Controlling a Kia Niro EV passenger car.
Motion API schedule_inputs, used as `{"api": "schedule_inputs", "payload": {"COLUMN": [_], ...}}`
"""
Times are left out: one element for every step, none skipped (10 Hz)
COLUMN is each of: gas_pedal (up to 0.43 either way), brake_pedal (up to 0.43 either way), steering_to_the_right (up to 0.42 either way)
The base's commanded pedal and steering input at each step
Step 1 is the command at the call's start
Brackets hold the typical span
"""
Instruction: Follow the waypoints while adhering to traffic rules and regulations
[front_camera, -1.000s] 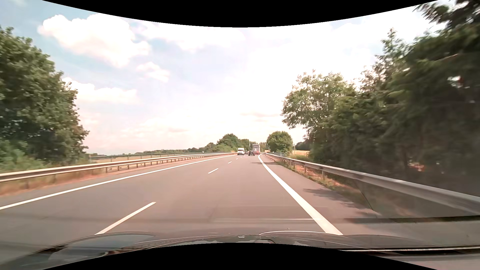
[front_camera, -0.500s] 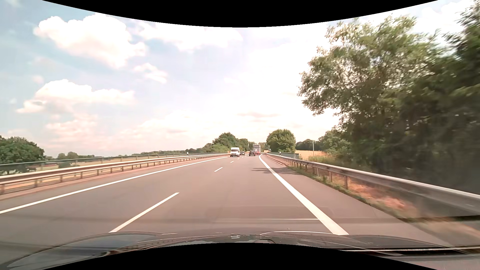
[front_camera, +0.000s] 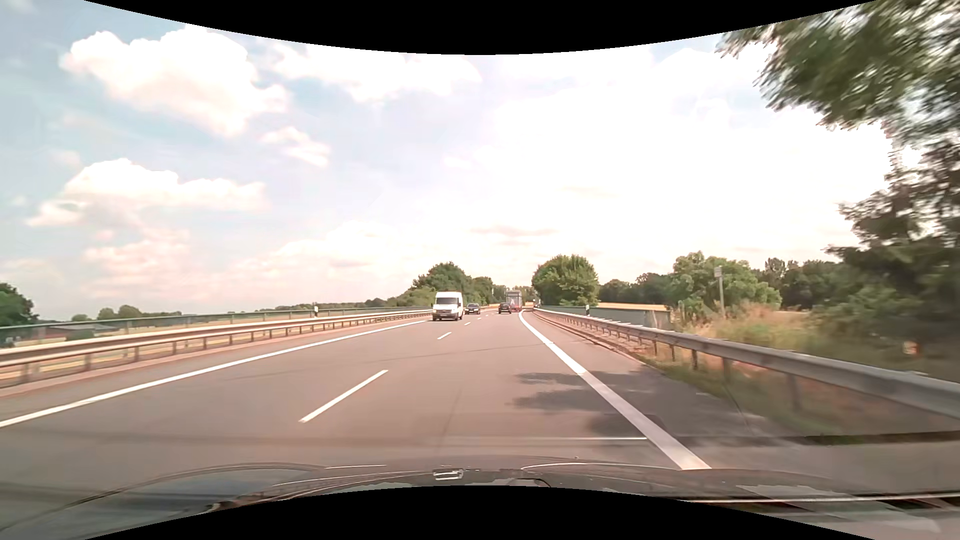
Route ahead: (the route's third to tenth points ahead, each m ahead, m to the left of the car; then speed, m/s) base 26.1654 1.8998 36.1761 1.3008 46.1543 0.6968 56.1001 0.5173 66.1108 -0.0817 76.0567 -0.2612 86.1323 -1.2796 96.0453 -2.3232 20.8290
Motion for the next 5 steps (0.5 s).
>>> {"api": "schedule_inputs", "payload": {"gas_pedal": [0.189, 0.189, 0.189, 0.189, 0.189], "brake_pedal": [0.000, 0.000, 0.000, 0.000, 0.000], "steering_to_the_right": [0.003, 0.003, 0.003, 0.003, 0.003]}}
